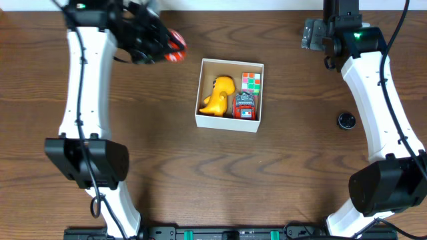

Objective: Pack container
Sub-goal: 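Lift the red ball with left gripper and carry it over the box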

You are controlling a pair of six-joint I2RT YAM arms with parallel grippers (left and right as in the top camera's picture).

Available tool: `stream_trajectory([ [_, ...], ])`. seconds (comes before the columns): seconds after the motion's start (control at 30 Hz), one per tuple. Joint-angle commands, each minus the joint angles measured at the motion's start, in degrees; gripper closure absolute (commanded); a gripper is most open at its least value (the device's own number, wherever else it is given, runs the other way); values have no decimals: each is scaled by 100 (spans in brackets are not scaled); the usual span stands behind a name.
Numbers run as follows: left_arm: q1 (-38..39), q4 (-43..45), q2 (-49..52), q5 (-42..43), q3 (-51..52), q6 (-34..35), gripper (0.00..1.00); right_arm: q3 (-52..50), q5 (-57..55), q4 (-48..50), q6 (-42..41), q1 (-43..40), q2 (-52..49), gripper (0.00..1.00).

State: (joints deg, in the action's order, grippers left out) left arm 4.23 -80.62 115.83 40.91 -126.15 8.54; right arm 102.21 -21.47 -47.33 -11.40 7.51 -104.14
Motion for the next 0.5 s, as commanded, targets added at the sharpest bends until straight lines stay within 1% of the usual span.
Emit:
stream_trajectory([
  [0.0, 323, -391, 11, -992, -31, -640, 94, 11, -55, -9, -79, 7, -4, 1],
  [0.07, 544, -557, 11, -1534, -31, -713, 94, 11, -57, -7, -79, 7, -4, 1],
  [0.17, 938, -546, 11, -2212, -17, -868, 94, 11, -57, -7, -79, 7, -4, 1],
  [0.3, 1360, -308, 11, -2533, 79, -896, 94, 11, -57, -7, -79, 7, -4, 1],
  [0.4, 1615, -24, 13, -2883, 260, -894, 94, 11, -57, -7, -79, 7, -4, 1],
  [0.47, 1744, 190, 17, -2970, 420, -892, 94, 11, -57, -9, -79, 7, -4, 1],
])
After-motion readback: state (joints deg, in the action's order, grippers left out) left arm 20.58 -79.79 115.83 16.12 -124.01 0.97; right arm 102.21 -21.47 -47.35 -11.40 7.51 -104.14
